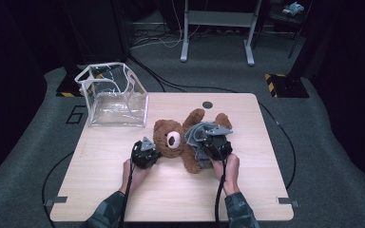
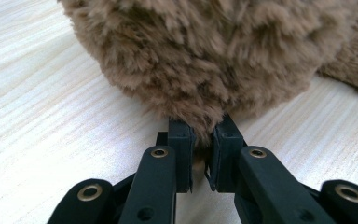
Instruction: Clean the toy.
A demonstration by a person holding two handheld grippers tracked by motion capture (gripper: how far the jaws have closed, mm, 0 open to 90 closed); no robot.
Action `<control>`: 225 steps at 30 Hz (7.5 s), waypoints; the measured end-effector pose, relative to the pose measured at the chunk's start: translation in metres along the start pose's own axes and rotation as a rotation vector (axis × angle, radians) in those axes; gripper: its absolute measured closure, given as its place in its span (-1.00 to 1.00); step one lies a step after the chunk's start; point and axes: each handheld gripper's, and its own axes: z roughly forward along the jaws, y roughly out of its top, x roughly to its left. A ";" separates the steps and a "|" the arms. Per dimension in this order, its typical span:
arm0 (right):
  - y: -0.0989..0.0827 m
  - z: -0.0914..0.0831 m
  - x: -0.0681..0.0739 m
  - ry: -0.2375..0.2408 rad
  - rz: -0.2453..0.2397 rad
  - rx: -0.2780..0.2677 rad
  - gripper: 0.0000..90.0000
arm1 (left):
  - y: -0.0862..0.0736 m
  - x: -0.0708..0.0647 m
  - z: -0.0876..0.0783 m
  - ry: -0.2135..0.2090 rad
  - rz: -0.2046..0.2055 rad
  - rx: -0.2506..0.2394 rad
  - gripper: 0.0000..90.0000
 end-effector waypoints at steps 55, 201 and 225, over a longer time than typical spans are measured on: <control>-0.048 0.009 0.030 -0.063 -0.100 0.097 0.70 | 0.000 0.000 0.000 -0.017 0.004 -0.003 0.81; -0.083 -0.052 -0.094 -0.112 0.222 0.047 0.67 | 0.028 -0.112 0.011 -0.042 0.056 -0.032 -0.81; -0.091 -0.051 -0.098 -0.115 0.242 0.050 0.67 | 0.046 -0.108 0.019 0.021 0.055 -0.075 0.56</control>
